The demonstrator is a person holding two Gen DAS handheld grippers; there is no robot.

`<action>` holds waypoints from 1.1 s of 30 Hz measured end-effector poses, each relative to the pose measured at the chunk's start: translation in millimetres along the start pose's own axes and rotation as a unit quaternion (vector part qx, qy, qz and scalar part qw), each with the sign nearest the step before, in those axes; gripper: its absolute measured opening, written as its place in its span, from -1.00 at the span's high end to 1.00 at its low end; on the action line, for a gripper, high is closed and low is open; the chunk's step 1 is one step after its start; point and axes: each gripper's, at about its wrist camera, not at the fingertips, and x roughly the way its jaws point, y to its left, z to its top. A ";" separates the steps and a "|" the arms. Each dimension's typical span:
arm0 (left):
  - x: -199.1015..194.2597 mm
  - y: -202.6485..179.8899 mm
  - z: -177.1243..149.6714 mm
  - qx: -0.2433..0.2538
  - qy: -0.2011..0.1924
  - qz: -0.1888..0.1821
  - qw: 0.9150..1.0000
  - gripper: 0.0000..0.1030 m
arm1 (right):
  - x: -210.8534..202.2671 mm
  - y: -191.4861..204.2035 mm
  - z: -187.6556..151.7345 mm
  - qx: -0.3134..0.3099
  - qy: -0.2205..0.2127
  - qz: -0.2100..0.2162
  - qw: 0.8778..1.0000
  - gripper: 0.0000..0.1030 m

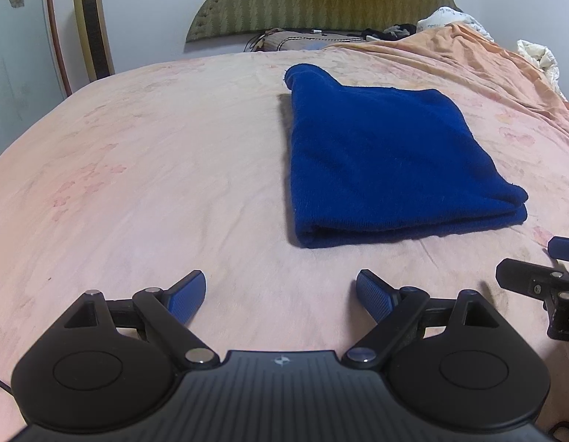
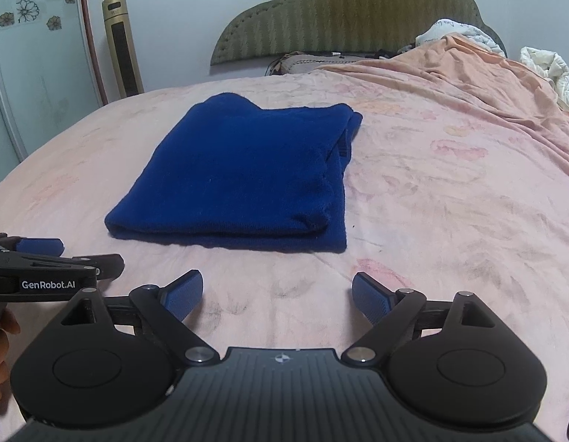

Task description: Fold small clothes

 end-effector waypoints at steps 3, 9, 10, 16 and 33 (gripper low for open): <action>-0.2 -0.8 -1.6 -0.002 -0.002 0.001 1.000 -0.74 | -0.2 0.8 -1.4 0.005 -0.002 -0.002 1.000 -0.75; 0.6 0.2 -3.1 -0.006 -0.006 0.001 1.000 -0.74 | 0.6 -3.6 -3.5 0.028 -0.001 -0.003 1.000 -0.79; 0.6 0.6 -3.6 -0.007 -0.007 0.000 1.000 -0.74 | 0.5 -3.8 -3.9 0.027 -0.001 -0.002 1.000 -0.79; 0.6 1.4 -6.1 -0.012 -0.012 0.001 1.000 -0.80 | -0.6 1.8 -4.8 0.004 -0.002 0.001 1.000 -0.80; 1.3 0.7 -6.7 -0.011 -0.010 0.005 1.000 -0.88 | 1.7 3.4 -6.1 -0.001 0.001 -0.017 1.000 -0.81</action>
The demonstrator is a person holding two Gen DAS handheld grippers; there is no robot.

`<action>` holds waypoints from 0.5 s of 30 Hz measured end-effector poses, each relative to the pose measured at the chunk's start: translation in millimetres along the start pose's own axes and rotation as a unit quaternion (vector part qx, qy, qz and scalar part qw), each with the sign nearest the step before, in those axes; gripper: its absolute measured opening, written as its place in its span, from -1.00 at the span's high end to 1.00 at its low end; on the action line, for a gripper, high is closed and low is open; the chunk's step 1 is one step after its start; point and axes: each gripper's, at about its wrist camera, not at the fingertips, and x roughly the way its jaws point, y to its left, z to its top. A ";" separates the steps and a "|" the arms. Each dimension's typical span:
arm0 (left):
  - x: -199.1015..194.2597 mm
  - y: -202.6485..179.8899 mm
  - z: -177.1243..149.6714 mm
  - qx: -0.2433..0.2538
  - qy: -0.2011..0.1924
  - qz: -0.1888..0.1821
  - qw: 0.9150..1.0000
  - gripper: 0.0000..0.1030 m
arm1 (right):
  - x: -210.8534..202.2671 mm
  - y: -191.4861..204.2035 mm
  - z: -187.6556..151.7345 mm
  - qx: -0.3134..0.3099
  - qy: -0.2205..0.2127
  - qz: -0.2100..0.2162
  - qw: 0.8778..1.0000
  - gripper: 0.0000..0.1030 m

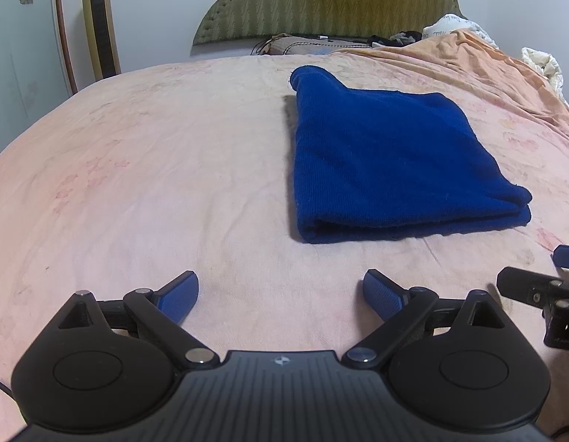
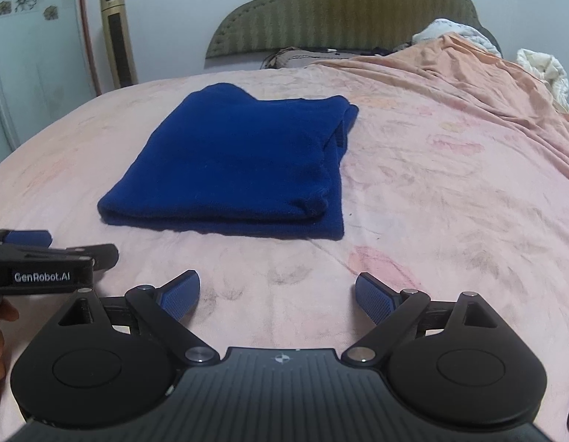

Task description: Fold small clothes

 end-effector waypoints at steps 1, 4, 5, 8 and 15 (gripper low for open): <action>0.4 -0.4 0.0 0.001 0.000 0.001 1.000 -0.88 | 0.2 -0.3 -0.2 0.001 -0.001 -0.002 1.000 -0.81; 0.7 -1.2 -0.1 0.001 0.000 0.002 1.000 -0.89 | 1.2 -3.7 -0.1 0.011 -0.001 -0.010 1.000 -0.82; 0.8 -1.0 -0.2 0.001 0.000 0.001 1.000 -0.90 | 1.5 -5.2 -0.1 0.015 0.000 -0.009 1.000 -0.82; 0.8 -1.2 -0.5 0.000 0.000 0.001 1.000 -0.91 | 2.6 -6.7 -0.5 0.018 0.003 -0.007 1.000 -0.84; 0.7 -1.0 -0.8 -0.001 -0.001 -0.001 1.000 -0.91 | 0.2 -5.7 2.9 0.030 0.010 0.009 0.999 -0.87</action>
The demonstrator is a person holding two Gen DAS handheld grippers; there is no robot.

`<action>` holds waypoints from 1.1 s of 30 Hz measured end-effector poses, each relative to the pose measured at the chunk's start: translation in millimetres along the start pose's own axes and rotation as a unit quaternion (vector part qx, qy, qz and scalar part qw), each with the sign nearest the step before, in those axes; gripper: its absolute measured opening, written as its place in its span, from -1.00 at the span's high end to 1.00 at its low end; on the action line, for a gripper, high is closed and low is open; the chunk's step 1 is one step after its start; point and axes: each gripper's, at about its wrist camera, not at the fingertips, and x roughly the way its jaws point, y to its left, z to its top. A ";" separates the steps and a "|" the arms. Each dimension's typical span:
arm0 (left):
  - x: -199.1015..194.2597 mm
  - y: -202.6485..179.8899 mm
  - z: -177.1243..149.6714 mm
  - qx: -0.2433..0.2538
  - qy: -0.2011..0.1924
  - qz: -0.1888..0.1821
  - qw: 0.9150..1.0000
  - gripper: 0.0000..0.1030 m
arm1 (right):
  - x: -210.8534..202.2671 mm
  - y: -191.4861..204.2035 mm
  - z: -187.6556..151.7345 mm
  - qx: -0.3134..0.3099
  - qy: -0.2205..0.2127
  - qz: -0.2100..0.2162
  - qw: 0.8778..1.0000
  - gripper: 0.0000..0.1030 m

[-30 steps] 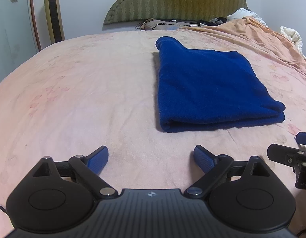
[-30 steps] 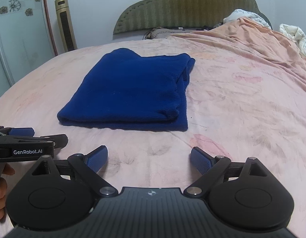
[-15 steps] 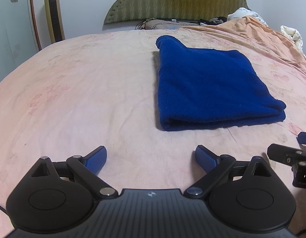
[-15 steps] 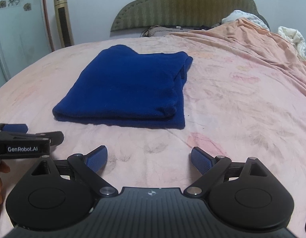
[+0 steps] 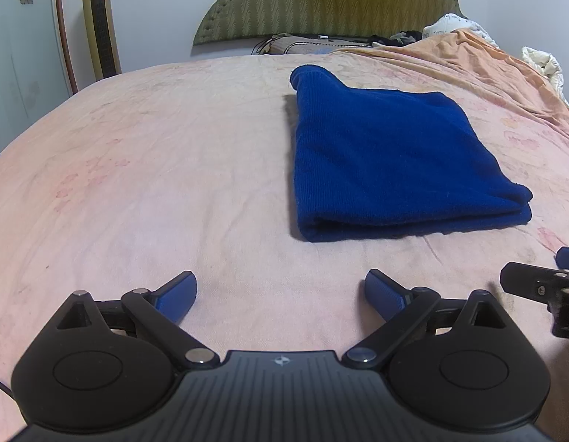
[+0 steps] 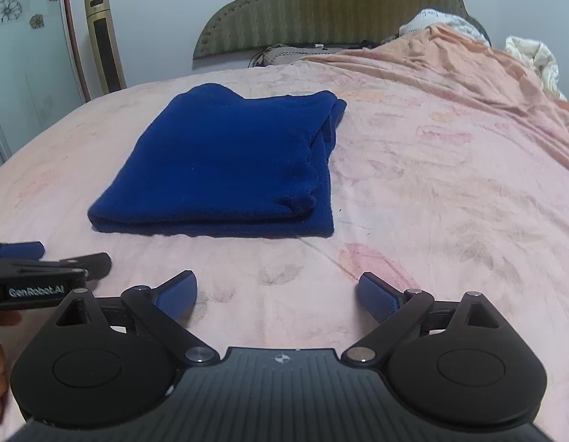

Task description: Fold small clothes

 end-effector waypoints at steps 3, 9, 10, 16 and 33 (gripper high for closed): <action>1.0 -0.8 -0.7 0.001 0.000 0.001 1.000 -0.92 | -2.4 2.8 1.5 0.009 0.000 0.019 1.000 -0.89; 1.9 0.0 -0.2 0.000 0.000 -0.001 1.000 -0.93 | 1.9 11.1 -1.7 -0.025 0.001 -0.002 1.000 -0.89; 1.7 0.0 -0.1 0.000 0.000 -0.001 1.000 -0.93 | 2.6 10.5 -1.9 -0.021 0.002 -0.002 1.000 -0.90; 2.0 0.3 0.2 0.001 0.001 -0.001 1.000 -0.94 | 5.5 8.3 -2.8 -0.006 0.004 -0.007 1.000 -0.92; 2.1 0.3 0.3 0.001 0.002 0.000 1.000 -0.95 | -3.6 15.9 -2.4 -0.045 -0.008 -0.012 0.999 -0.94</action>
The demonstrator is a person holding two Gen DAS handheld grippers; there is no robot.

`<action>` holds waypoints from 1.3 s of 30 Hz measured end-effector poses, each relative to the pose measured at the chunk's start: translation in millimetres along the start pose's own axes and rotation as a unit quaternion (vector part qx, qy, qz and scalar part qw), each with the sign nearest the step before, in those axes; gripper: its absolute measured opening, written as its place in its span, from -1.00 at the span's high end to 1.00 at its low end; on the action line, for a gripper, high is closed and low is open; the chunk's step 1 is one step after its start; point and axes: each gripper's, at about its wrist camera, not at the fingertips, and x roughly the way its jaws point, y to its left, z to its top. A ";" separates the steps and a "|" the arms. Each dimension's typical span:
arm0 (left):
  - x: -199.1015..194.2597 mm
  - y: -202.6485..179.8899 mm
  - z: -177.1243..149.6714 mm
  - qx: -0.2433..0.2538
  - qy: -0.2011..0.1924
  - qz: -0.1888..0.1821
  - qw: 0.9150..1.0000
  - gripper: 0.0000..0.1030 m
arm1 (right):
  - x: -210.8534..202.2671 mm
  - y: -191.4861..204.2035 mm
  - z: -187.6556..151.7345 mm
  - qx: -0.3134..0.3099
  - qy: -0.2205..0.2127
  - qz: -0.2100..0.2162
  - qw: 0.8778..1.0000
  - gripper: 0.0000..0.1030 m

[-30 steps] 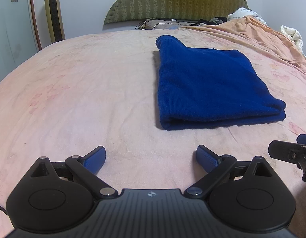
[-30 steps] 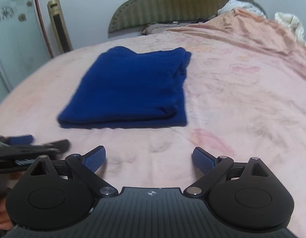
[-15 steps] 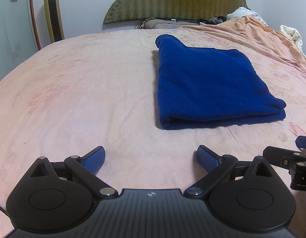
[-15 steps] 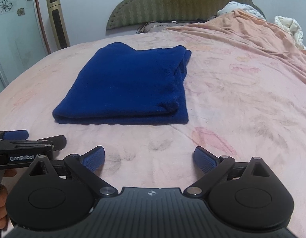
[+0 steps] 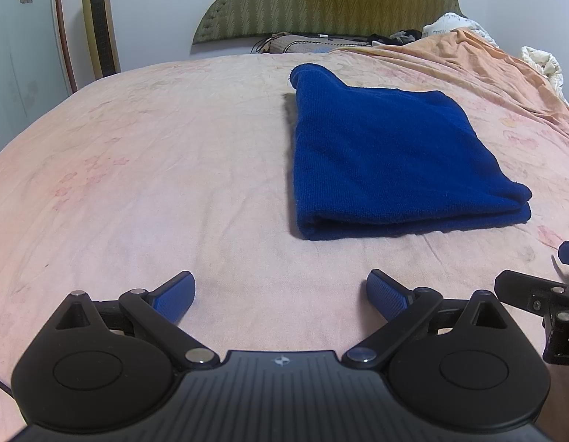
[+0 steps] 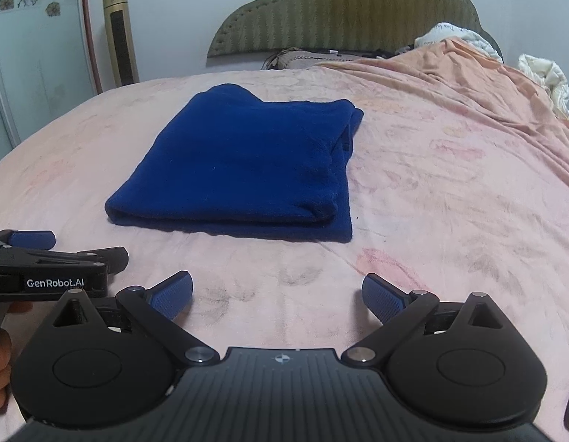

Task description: Fold small clothes

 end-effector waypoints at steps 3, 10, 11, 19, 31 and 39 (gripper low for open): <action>-0.4 -0.5 0.2 -0.001 0.000 0.000 1.000 -0.95 | 0.1 -0.3 -0.5 -0.002 0.001 0.000 1.000 -0.95; -0.4 -0.9 -0.6 -0.001 -0.001 0.000 1.000 -0.95 | 2.8 0.4 -2.1 -0.005 0.003 0.001 1.000 -0.95; -0.4 -0.9 -0.6 -0.001 -0.001 0.000 1.000 -0.95 | 2.8 0.3 -2.1 -0.006 0.002 0.002 1.000 -0.95; -0.3 -1.0 -1.2 -0.002 -0.001 -0.001 1.000 -0.95 | 7.8 1.4 -4.6 -0.005 0.013 0.011 1.000 -1.00; -0.6 -1.2 -1.9 0.001 -0.001 0.001 1.000 -1.00 | 7.9 1.8 -5.5 -0.005 0.015 0.011 1.000 -1.00; 0.0 -0.4 -2.3 0.000 -0.001 0.000 1.000 -1.00 | 8.0 1.3 -5.5 -0.006 0.015 0.011 1.000 -1.00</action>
